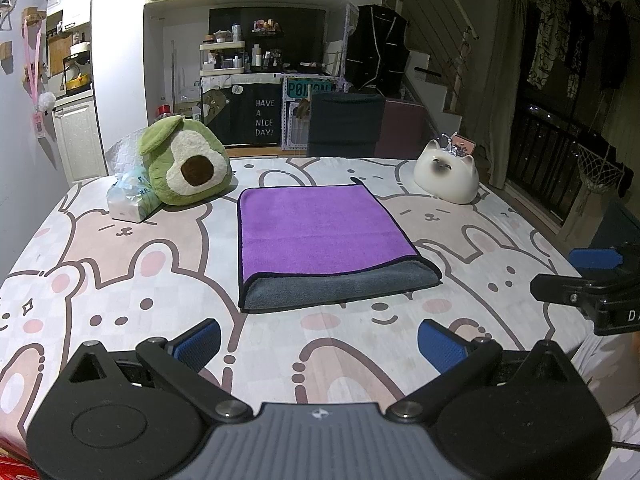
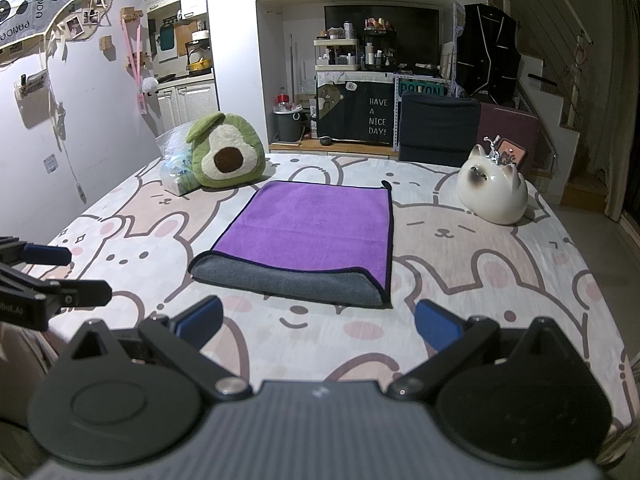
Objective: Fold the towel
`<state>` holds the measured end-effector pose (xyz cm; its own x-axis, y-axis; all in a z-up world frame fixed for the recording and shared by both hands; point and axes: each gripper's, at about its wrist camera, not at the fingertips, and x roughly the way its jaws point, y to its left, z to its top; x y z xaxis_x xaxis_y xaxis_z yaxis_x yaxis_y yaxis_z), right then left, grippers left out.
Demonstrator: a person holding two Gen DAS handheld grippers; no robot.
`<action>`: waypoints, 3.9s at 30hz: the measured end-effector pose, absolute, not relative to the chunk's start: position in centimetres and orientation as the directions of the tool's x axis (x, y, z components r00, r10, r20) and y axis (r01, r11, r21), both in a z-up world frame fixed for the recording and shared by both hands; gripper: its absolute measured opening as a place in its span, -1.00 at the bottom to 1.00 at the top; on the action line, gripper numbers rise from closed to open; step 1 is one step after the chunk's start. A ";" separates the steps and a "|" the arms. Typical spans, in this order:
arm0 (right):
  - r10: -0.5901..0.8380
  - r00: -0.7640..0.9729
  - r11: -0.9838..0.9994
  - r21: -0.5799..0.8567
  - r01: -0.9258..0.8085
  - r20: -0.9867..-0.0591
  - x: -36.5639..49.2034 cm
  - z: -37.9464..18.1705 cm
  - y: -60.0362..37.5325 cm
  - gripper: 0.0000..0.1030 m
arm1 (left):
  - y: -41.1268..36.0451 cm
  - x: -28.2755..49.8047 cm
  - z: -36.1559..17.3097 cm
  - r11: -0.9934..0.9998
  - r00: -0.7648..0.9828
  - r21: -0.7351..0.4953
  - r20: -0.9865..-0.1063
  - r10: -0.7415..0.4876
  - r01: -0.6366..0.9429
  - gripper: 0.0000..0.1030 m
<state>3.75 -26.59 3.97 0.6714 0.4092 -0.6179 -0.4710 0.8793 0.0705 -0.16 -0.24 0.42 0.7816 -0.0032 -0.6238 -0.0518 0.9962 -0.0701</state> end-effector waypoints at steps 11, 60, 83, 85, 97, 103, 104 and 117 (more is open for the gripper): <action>0.406 0.679 0.881 0.066 -0.468 -0.612 3.7 4.0 -26.3 0.99 | 0.5 -0.1 0.1 0.997 0.787 -0.058 -0.617 0.007 -0.055 1.00; 0.335 0.706 0.911 0.023 -0.413 -0.624 10.0 3.7 -25.1 0.99 | 1.8 11.0 0.1 0.994 0.767 0.069 -0.631 0.113 -0.090 1.00; 0.298 0.678 0.922 0.018 -0.388 -0.672 15.5 0.2 -24.9 0.99 | 6.9 15.4 -4.2 0.993 0.768 -0.069 -0.640 0.029 -0.096 1.00; 0.316 0.668 0.914 0.027 -0.405 -0.674 15.9 -0.3 -25.0 0.99 | 7.7 15.7 -4.5 0.990 0.764 -0.107 -0.646 0.004 -0.096 1.00; 0.394 0.628 0.867 0.043 -0.497 -0.671 18.2 -2.5 -25.0 0.99 | 10.1 16.9 -6.1 0.983 0.765 -0.173 -0.641 -0.062 -0.066 1.00; 0.408 0.616 0.873 0.090 -0.479 -0.674 19.8 -3.3 -25.5 0.99 | 11.5 17.5 -7.2 0.967 0.755 -0.254 -0.639 -0.150 -0.023 1.00; 0.409 0.612 0.874 0.099 -0.475 -0.677 20.1 -3.5 -25.6 0.99 | 11.8 17.6 -7.3 0.961 0.748 -0.276 -0.639 -0.178 -0.008 1.00; 0.531 0.440 0.786 0.226 -0.576 -0.724 22.9 -6.6 -25.8 0.99 | 12.8 19.9 -10.1 0.940 0.622 -0.334 -0.724 -0.298 0.061 0.68</action>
